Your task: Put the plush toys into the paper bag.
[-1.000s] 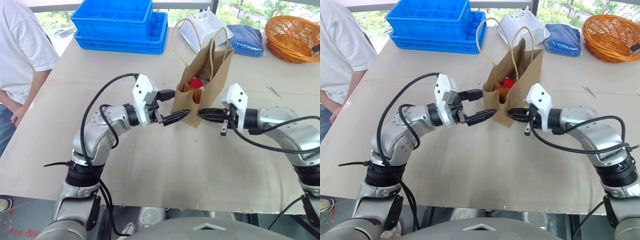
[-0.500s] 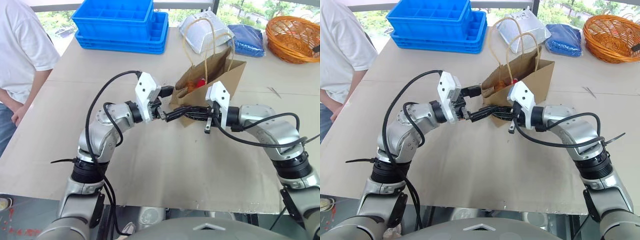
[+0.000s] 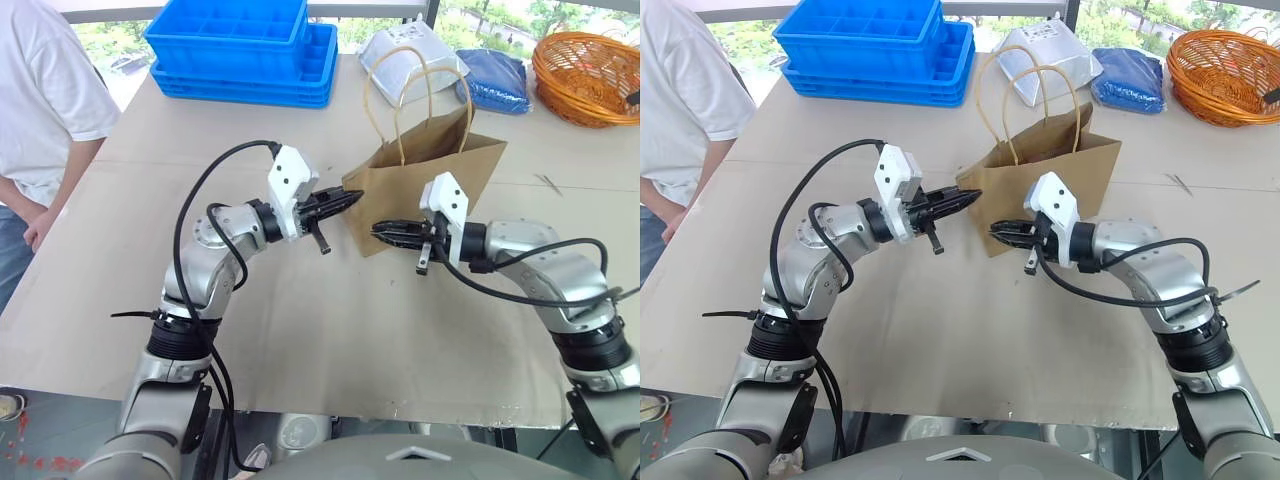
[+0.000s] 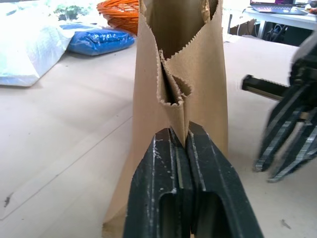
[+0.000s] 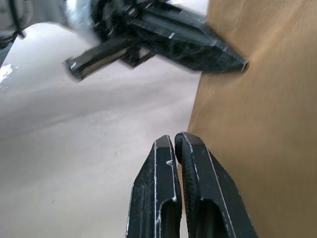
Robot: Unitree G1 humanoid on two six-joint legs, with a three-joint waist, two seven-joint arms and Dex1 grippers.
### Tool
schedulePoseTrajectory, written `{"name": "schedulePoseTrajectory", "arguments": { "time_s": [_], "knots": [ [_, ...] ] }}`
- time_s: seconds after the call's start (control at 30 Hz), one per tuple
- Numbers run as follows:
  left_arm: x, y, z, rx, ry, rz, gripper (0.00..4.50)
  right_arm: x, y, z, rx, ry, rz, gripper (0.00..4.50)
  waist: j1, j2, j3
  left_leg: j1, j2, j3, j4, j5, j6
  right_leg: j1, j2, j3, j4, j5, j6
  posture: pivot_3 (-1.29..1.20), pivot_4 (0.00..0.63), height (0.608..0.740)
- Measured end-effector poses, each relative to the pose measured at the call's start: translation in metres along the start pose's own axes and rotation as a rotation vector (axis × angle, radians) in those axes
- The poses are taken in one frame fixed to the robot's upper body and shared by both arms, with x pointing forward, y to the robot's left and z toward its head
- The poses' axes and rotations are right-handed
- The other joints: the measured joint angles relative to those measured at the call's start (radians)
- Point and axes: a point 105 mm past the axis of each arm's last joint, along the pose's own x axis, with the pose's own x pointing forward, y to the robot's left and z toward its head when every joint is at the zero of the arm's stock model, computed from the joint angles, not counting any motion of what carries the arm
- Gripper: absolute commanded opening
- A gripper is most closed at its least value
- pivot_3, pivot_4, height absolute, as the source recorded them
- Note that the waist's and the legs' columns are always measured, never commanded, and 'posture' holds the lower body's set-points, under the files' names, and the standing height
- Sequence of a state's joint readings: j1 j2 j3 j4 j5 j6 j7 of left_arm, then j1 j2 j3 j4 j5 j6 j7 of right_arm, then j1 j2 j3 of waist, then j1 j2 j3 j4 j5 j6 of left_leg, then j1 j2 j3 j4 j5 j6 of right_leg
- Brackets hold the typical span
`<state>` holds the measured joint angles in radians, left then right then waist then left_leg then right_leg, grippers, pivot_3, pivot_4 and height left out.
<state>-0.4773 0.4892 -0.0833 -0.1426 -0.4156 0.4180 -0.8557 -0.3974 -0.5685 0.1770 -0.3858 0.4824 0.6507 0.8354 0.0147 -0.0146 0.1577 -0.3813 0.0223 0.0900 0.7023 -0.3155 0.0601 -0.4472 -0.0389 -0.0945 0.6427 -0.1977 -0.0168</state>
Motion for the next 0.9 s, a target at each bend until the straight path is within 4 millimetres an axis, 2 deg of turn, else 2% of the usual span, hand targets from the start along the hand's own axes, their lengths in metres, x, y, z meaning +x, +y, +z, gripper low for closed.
{"name": "schedulePoseTrajectory", "arguments": {
  "time_s": [0.03, 0.23, 0.27, 0.37, 0.47, 0.6, 0.7, 0.8, 0.9],
  "knots": [
    [-0.003, 0.003, 0.000, 0.008, 0.003, 0.000, 0.00, -0.006, -0.003, 0.001, -0.009, 0.004, -0.014, 1.21, -0.001, 0.000, 0.000, 0.000, 0.000, 0.000, 0.000, 0.000, 0.000, 0.000, 0.000, 0.000, 0.000, 0.000, 0.000, 0.00, 0.150, 0.740],
    [-0.031, 0.025, 0.013, 0.087, 0.012, -0.041, 0.00, -0.062, -0.023, 0.005, -0.059, 0.071, -0.137, 4.15, -0.002, 0.000, 0.000, 0.000, 0.000, 0.000, 0.000, 0.000, 0.000, 0.000, 0.001, 0.000, 0.000, 0.000, 0.000, 0.00, 0.150, 0.740],
    [-0.036, 0.029, 0.016, 0.100, 0.014, -0.066, 0.00, -0.073, -0.025, 0.004, -0.062, 0.094, -0.151, 4.47, -0.001, 0.000, 0.000, 0.000, 0.000, 0.000, 0.000, 0.000, 0.000, 0.000, 0.001, 0.000, 0.000, 0.000, 0.000, 0.00, 0.150, 0.740],
    [-0.051, 0.035, 0.017, 0.091, 0.015, -0.097, 0.00, -0.091, -0.029, 0.001, -0.059, 0.133, -0.189, 4.47, -0.002, 0.000, 0.000, 0.000, 0.000, 0.000, 0.000, 0.000, 0.000, 0.000, 0.001, 0.000, 0.000, 0.000, 0.000, 0.00, 0.150, 0.740],
    [-0.059, 0.031, 0.019, 0.079, -0.002, -0.138, 0.00, -0.095, -0.030, 0.003, -0.046, 0.113, -0.205, 4.47, -0.002, 0.000, 0.000, 0.000, 0.000, 0.000, 0.000, 0.000, 0.000, 0.000, 0.001, 0.000, 0.000, 0.000, 0.000, 0.00, 0.150, 0.740],
    [-0.076, 0.016, 0.004, -0.012, 0.028, -0.189, 0.00, -0.091, -0.009, 0.006, -0.014, 0.050, -0.140, 4.47, -0.001, 0.000, 0.000, 0.000, 0.001, 0.000, 0.000, 0.000, 0.000, 0.000, 0.000, 0.000, 0.000, 0.000, 0.000, 0.00, 0.150, 0.740],
    [-0.087, 0.009, -0.002, -0.019, 0.080, -0.219, 0.00, -0.092, 0.005, 0.008, -0.035, 0.029, -0.115, 4.47, -0.001, 0.000, 0.000, 0.000, 0.000, -0.001, 0.000, 0.000, 0.000, 0.000, 0.000, 0.000, 0.000, 0.000, 0.001, 0.00, 0.150, 0.740],
    [-0.096, 0.010, -0.003, -0.014, 0.109, -0.212, 0.00, -0.098, 0.022, 0.003, -0.055, 0.029, -0.087, 4.47, 0.005, 0.000, 0.000, 0.000, 0.000, -0.001, 0.000, 0.000, 0.000, 0.001, 0.000, -0.001, -0.001, -0.003, 0.004, 0.00, 0.150, 0.740],
    [-0.095, 0.010, -0.003, -0.009, 0.115, -0.214, 0.00, -0.106, 0.029, -0.002, -0.062, 0.056, -0.096, 4.47, 0.002, 0.000, 0.000, 0.000, 0.000, -0.001, 0.001, 0.000, 0.000, 0.002, 0.000, 0.000, -0.001, -0.003, 0.004, 0.00, 0.150, 0.740]
  ]
}}
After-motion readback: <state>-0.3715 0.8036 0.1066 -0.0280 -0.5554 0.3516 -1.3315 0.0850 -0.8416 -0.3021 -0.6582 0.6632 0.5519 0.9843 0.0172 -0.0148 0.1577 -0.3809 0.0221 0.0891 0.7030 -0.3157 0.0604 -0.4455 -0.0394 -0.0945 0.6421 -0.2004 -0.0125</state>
